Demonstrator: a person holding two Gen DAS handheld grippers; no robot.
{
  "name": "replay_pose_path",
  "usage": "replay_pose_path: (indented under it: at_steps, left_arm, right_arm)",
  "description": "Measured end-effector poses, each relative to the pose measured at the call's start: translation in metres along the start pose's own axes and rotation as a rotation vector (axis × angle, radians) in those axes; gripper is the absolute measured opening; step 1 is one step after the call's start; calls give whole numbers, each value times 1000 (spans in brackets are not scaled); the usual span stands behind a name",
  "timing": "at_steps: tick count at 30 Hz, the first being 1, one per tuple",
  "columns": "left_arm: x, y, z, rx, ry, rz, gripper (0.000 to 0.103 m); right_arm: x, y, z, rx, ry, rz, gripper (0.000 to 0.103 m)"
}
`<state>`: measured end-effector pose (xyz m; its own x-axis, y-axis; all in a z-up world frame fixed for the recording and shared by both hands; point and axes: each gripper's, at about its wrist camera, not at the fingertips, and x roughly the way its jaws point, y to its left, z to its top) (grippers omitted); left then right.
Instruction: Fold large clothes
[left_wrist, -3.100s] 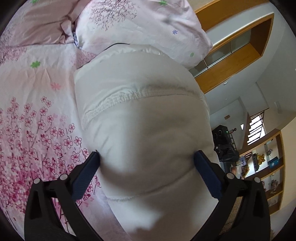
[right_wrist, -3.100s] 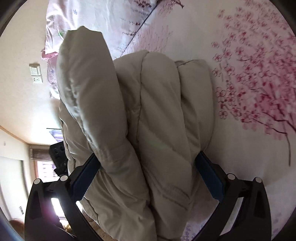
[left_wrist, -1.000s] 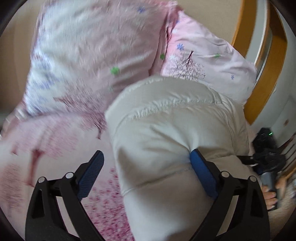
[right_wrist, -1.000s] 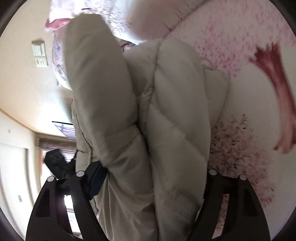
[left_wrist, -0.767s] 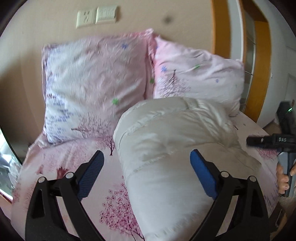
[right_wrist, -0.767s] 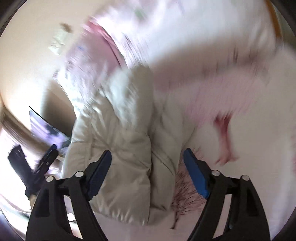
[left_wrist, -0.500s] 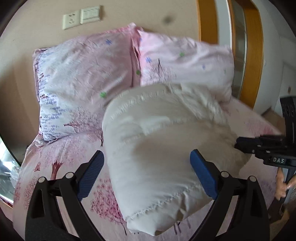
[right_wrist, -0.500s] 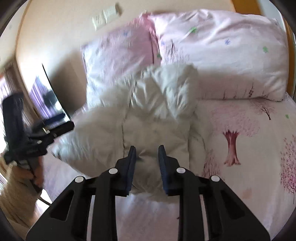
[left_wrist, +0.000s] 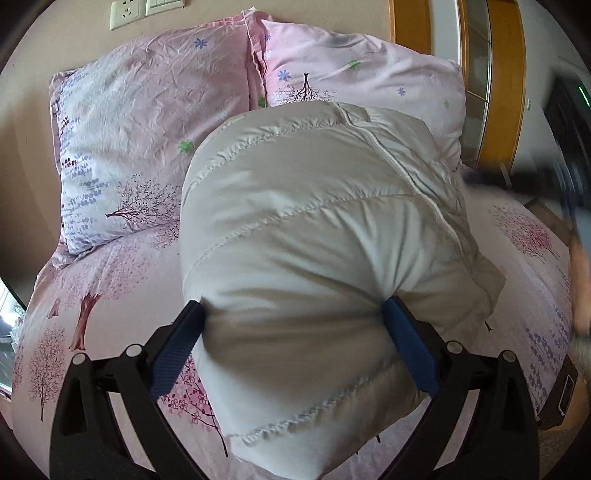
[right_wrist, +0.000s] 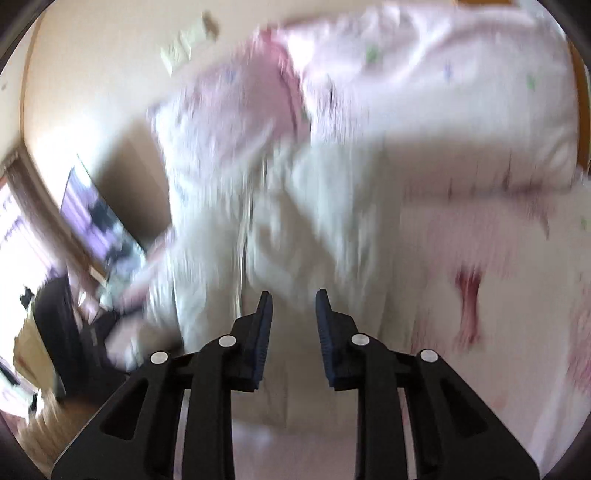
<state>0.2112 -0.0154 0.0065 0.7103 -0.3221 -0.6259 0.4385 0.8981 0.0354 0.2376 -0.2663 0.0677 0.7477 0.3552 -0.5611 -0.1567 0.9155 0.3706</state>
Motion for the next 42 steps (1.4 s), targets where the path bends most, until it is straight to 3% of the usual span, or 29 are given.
replay_pose_path:
  at_steps: [4,6,8,10,17,23,27,30,36,42]
  left_arm:
    - [0,-2,1,-2,-2,11,97]
    - [0,-3,3,-5,-4,14,98]
    - [1,-4,5,-3,-8,18,98]
    - [0,-7,9,5,-21,21,98]
    - [1,-18,21,19,-61,55,101]
    - [-11,-19,22,25,-72,99,101]
    - [-23,-20,21,32,-89,115,101]
    - [-31,-18,21,16,-103,120,101]
    - [-21,-17,13,4,-65,107,101]
    - [-10,-16,10,-52,-56,65,101]
  right_arm:
    - [30,-1,39,33,0,-38,25]
    - [58,-12,51,72,44,-68,25]
    - [94,-22,43,125,158,-131,24]
    - [109,-39,37,189,227,-126,23]
    - [129,-67,32,343,330,-118,22]
    - [70,-53,22,282,188,-32,23]
    - [17,-23,-9,147,69,-17,23]
    - [-4,-6,-39,82,32,-30,23]
    - [2,-12,-81,93,84,-107,23]
    - [24,-26,-88,171,121,-110,22]
